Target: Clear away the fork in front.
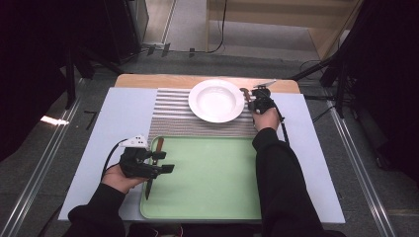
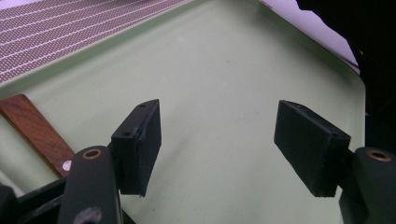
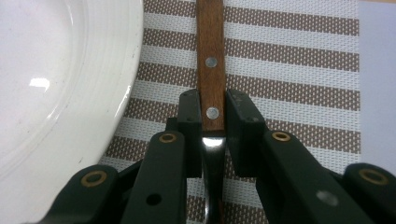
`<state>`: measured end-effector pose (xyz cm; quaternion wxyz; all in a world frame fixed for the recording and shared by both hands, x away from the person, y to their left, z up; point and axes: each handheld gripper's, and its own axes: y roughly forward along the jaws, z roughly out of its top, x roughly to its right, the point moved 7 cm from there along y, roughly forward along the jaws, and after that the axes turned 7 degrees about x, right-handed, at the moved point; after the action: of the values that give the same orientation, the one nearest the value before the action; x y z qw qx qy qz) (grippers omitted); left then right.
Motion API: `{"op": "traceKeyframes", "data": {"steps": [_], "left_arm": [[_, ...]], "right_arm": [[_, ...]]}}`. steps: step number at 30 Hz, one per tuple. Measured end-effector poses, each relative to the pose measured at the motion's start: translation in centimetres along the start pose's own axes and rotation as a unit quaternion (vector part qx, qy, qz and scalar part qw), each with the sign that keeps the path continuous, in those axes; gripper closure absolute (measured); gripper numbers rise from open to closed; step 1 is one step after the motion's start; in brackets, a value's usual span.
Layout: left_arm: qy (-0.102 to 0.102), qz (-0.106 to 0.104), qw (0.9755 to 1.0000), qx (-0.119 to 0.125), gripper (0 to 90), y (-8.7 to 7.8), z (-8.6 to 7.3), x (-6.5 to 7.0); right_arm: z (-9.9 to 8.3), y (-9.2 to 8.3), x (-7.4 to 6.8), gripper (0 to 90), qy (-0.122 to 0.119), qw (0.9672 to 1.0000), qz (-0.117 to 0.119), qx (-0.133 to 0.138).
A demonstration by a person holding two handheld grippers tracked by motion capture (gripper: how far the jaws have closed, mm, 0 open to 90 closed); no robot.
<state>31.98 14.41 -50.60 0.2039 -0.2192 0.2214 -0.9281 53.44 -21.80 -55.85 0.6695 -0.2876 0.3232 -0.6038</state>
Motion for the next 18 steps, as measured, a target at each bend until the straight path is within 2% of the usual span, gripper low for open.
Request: {"op": "traceKeyframes", "data": {"steps": [4,9,18], "left_arm": [[-0.002,-0.001,1.0,0.002,31.5,0.0,0.0,0.0],[-0.005,0.002,1.0,0.003,31.5,0.0,0.0,-0.1],[-0.004,0.004,1.0,0.003,31.5,0.1,0.0,-0.1]], "right_arm": [[0.1,0.0,0.2,75.5,0.001,0.9999,0.01,-0.003],[0.3,-0.4,0.6,75.7,0.019,0.9995,0.026,-0.001],[1.0,-2.4,1.5,75.8,0.031,0.9984,0.048,-0.003]]}}
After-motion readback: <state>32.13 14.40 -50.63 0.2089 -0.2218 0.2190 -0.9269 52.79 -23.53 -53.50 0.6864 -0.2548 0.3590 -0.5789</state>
